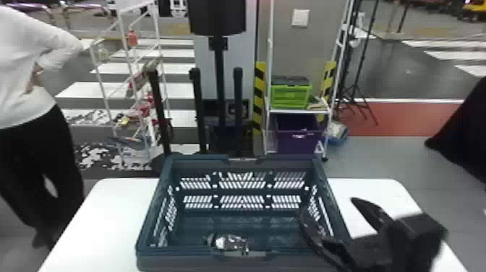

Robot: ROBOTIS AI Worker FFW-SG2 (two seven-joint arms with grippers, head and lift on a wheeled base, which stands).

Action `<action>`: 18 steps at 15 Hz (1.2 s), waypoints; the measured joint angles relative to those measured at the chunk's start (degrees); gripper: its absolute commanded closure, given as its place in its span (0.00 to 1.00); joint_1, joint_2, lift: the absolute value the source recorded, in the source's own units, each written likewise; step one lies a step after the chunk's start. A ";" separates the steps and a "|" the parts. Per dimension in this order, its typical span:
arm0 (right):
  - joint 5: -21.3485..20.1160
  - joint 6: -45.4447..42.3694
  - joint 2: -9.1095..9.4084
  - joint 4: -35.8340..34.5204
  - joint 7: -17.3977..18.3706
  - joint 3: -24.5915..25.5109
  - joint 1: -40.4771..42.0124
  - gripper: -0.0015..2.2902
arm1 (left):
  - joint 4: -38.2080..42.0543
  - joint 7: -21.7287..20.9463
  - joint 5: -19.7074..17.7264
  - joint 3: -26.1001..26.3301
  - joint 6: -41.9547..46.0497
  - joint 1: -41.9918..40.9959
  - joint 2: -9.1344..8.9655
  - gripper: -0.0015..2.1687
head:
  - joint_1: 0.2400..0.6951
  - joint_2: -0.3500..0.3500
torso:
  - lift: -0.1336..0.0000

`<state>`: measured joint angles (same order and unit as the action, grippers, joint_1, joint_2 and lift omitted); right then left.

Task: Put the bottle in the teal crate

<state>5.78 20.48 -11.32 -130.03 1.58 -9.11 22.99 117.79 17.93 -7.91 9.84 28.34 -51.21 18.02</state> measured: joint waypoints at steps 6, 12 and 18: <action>0.51 -29.16 1.31 6.19 0.00 4.30 16.90 0.01 | 0.95 0.00 0.08 0.00 -0.33 -0.12 0.08 0.06 | 0.57 0.50 | 1.00; 0.77 -38.51 3.35 9.87 -0.02 5.09 23.51 0.02 | 1.56 0.00 0.08 0.00 -1.21 -0.09 0.28 0.06 | 0.57 0.50 | 1.00; 1.24 -41.42 3.41 10.76 -1.22 5.92 25.82 0.03 | 2.39 -0.27 -0.83 0.00 -5.64 1.47 0.68 0.06 | 0.57 0.50 | 1.00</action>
<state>7.02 -20.95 -7.91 -119.27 0.36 -3.19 48.81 120.18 17.66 -8.74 9.84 22.70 -49.74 18.70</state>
